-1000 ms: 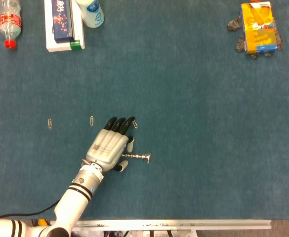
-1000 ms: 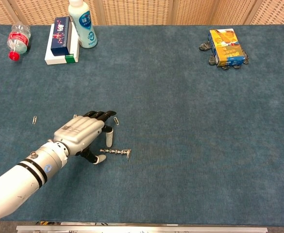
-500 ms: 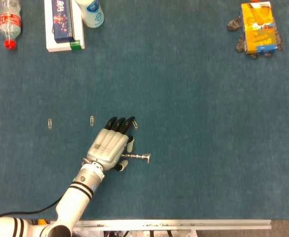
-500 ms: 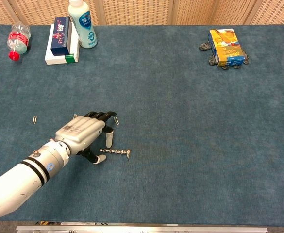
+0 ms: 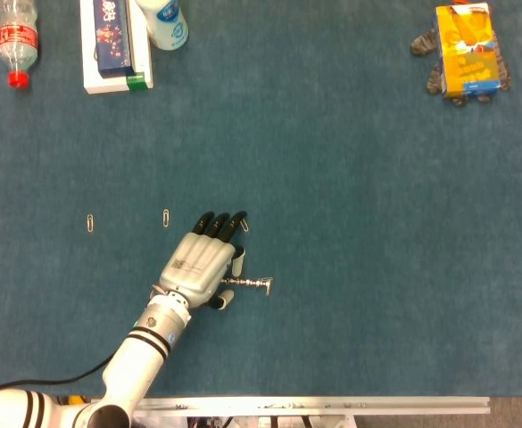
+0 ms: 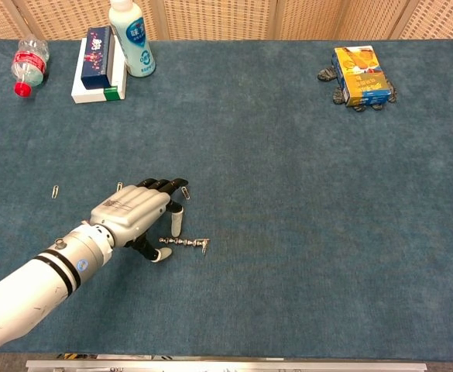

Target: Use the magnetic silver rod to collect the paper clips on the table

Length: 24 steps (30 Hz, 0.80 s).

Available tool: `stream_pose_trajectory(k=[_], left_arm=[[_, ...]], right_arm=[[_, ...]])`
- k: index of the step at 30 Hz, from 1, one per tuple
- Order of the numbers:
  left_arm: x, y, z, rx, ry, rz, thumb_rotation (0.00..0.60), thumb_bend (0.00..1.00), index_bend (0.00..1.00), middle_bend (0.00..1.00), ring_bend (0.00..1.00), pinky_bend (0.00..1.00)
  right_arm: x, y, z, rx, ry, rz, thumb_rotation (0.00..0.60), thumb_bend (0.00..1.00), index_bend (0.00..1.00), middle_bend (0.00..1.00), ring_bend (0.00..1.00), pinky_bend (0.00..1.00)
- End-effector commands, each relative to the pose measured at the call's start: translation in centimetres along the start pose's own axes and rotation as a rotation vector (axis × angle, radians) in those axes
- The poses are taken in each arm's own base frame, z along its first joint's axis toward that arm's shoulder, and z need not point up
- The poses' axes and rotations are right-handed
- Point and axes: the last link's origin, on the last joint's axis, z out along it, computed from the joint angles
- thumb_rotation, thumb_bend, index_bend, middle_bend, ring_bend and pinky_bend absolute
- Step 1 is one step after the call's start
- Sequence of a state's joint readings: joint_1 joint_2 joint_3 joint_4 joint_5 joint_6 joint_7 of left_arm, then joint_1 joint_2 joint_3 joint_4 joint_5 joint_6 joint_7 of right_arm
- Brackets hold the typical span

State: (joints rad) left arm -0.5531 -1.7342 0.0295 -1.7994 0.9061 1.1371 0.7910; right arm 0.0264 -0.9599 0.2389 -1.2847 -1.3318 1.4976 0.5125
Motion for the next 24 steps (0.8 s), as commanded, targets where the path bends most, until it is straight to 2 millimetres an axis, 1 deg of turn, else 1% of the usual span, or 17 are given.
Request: stream_pose_trajectory(k=[1,12,24], left_arm=[[0.02,-0.05,0.08,0.003,0.008,0.004,0.600,0.25,0.48,0.02,0.00,0.00],[-0.15,0.00,0.15,0.003,0.015,0.012,0.600,0.25,0.51,0.02,0.00,0.00],[-0.21,0.04,0.34,0.004,0.012,0.015,0.600,0.25,0.51,0.02,0.00,0.00]], right_arm=[[0.03,0.02,0.00,-0.001,0.001,0.000,0.600,0.37,0.24,0.16,0.00,0.01],[0.04,0.09,-0.06,-0.002,0.002,0.002,0.600,0.37,0.24,0.16,0.00,0.01],[-0.05,0.23,-0.11,-0.005,-0.001,0.002,0.600,0.37,0.24,0.16,0.00,0.01]])
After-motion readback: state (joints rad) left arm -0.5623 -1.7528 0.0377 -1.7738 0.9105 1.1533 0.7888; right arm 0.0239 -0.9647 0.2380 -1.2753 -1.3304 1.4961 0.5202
